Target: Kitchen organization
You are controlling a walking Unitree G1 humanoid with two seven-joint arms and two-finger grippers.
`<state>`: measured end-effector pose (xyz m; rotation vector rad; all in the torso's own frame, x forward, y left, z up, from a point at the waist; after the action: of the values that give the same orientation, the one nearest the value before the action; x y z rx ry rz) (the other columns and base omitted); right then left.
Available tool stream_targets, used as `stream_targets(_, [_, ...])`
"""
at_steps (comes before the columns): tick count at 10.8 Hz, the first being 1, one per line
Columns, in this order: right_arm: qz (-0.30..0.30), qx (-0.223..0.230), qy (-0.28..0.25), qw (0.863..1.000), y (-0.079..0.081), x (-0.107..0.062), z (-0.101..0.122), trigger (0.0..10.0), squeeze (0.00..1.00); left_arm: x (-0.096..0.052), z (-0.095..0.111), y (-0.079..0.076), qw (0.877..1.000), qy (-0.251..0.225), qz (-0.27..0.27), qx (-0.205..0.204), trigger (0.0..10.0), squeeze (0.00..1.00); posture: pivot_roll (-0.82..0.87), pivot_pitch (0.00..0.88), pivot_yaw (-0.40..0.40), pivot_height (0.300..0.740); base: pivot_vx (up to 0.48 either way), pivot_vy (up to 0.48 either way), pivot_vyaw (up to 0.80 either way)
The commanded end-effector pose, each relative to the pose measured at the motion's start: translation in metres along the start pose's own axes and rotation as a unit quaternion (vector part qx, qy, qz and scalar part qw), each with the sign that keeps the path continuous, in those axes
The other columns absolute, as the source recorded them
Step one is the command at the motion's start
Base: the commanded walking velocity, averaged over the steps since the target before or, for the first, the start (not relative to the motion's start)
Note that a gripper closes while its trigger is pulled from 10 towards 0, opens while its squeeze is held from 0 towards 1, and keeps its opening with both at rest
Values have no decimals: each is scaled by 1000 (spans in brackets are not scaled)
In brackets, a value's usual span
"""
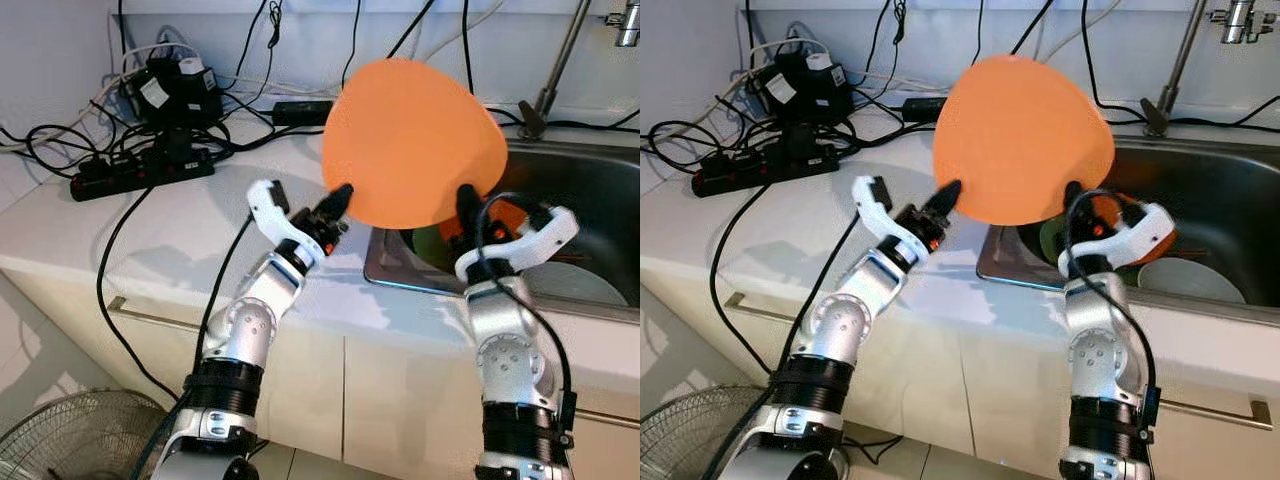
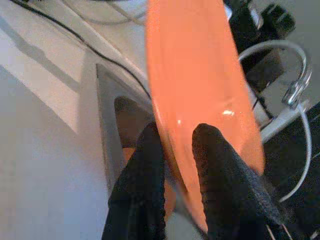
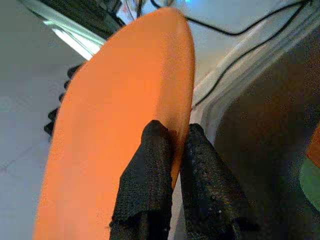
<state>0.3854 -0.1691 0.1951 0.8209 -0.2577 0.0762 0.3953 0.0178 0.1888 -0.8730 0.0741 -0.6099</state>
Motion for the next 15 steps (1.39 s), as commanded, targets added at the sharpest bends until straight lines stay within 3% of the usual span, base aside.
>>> stream_targets(1, [12, 9, 5, 1000, 11, 3, -2, 0, 0, 8, -25, -28, 999, 24, -40, -10, 10000, 1000, -14, 0, 105, 740, 0, 0, 0])
stream_targets(4, [-2, 35, -12, 999, 7, 6, 6, 0, 0, 3, -48, -27, 988, 93, -43, 111, 10000, 1000, -7, 0, 103, 740, 0, 0, 0])
stream_targets(5, [-10, 46, -22, 999, 4, 6, 10, 0, 0, 0, -57, -26, 979, 120, -54, 153, 10000, 0, -6, 0, 102, 740, 0, 0, 0])
stream_targets(6, [-21, 51, -32, 998, -1, 7, 15, 0, 0, -5, -67, -21, 968, 149, -58, 195, 10000, 0, -5, 0, 102, 740, 0, 0, 0])
stream_targets(9, [-55, 36, -69, 995, -18, 9, 35, 0, 0, -13, -74, -17, 951, 172, -67, 249, 10000, 0, 0, 0, 100, 740, 0, 0, 0])
stream_targets(14, [-103, -14, -124, 987, -45, 11, 69, 0, 0, -19, -77, -14, 940, 181, -71, 281, 10000, 0, 10, 0, 97, 740, 0, 0, 0])
stream_targets(15, [-114, -70, -119, 984, -52, 12, 72, 6980, 0, -21, -77, -12, 937, 187, -71, 288, 10000, 0, 12, 0, 98, 740, 0, 0, 0])
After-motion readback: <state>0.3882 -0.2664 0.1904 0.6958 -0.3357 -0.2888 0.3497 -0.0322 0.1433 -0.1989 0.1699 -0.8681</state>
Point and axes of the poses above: a point about 5 cm out from each wrist's last joint towards the gripper, its own x axis pointing out of the wrist towards the gripper, its own z axis along the axis of the wrist's last joint, y = z × x, the point moved 6 cm from there along x, pointing out of the wrist towards the gripper, and after that the axes turned 1 degree about -x, right-handed, at the moved point
